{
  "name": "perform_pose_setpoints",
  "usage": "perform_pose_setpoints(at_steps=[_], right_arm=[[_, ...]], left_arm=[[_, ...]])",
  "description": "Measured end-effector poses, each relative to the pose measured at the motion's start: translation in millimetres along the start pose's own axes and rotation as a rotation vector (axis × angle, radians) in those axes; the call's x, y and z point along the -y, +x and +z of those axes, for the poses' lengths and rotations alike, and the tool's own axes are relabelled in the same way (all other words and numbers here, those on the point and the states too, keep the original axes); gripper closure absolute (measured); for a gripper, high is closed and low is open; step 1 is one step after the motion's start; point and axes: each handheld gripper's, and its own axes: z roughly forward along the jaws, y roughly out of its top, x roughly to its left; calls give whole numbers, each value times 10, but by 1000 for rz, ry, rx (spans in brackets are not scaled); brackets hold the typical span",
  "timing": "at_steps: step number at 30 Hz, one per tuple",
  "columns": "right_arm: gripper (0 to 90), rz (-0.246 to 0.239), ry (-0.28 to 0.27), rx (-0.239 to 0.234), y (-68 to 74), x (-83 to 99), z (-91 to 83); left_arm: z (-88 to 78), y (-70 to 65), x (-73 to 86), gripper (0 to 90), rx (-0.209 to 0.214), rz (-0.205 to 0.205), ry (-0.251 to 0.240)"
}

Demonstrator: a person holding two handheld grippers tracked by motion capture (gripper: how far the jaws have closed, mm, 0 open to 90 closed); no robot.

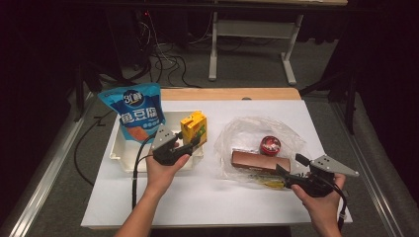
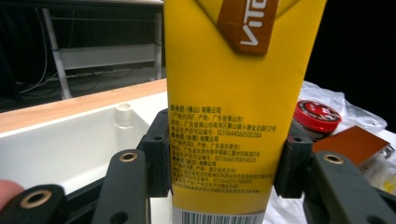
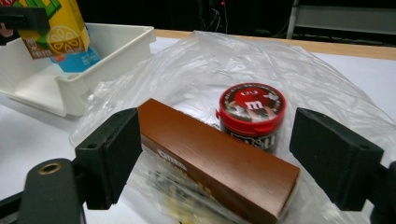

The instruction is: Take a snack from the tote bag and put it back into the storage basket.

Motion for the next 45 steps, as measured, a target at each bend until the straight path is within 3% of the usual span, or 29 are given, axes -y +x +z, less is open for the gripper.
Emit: perform_pose_setpoints(at_steps=[4, 11, 17, 24, 27, 33, 36, 38, 40, 43, 45], right_arm=[[171, -23, 6, 2, -54, 84, -67], [182, 17, 14, 16, -146, 233, -138], [194, 22, 6, 37, -170, 246, -168], [199, 23, 9, 36, -172, 267, -142], [202, 24, 14, 37, -170, 277, -134], [209, 30, 15, 42, -182, 293, -130], [213, 37, 18, 45, -194, 297, -129], [214, 40, 21, 47, -200, 302, -128], [214, 38, 21, 50, -204, 303, -131], [216, 43, 16, 49, -208, 300, -140], [218, 43, 15, 51, -209, 301, -143]], left_arm=[[2, 105, 18, 509, -25, -15, -2], [53, 244, 88, 508, -64, -27, 11], [152, 321, 184, 508, -78, -27, 34], [289, 408, 254, 507, -98, -58, 48], [365, 461, 284, 508, -107, -80, 61], [516, 509, 302, 506, -137, -66, 102], [579, 527, 326, 506, -134, -77, 111], [626, 541, 329, 506, -150, -87, 151], [662, 548, 335, 506, -156, -84, 169], [731, 532, 335, 505, -166, -33, 207], [765, 519, 356, 505, -171, -21, 212]])
